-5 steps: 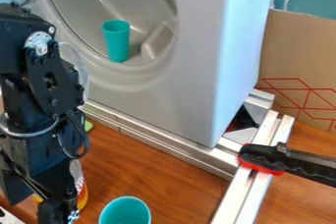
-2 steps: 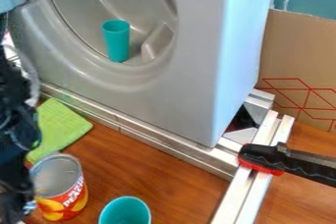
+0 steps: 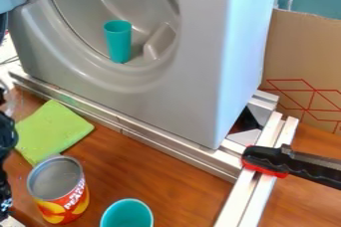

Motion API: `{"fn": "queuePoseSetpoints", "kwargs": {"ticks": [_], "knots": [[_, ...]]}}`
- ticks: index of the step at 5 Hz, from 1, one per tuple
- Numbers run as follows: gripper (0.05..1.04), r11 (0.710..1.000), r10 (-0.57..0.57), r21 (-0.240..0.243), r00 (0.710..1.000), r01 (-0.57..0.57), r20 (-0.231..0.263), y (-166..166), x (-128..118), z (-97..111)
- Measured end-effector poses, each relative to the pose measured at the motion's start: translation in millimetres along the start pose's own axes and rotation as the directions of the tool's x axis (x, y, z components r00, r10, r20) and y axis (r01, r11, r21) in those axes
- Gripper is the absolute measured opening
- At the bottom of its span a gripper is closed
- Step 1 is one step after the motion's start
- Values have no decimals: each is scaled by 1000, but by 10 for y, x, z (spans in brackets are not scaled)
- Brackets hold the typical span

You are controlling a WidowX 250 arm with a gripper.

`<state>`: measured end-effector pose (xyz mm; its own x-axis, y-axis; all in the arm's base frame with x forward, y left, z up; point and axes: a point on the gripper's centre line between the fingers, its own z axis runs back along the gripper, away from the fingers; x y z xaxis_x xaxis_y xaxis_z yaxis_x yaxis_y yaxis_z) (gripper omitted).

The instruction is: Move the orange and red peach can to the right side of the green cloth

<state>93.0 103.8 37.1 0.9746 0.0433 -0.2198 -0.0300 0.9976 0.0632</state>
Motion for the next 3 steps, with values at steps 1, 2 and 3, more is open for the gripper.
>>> {"fn": "queuePoseSetpoints", "kwargs": {"ticks": [1, 2, 3], "knots": [[1001, 1000, 9, -30, 1000, -9, 2, 114, 42, -40], [1001, 999, -10, -53, 1000, 11, 25, 89, 84, -24], [1001, 998, -43, -54, 998, 45, 38, 0, 159, 1]]}}
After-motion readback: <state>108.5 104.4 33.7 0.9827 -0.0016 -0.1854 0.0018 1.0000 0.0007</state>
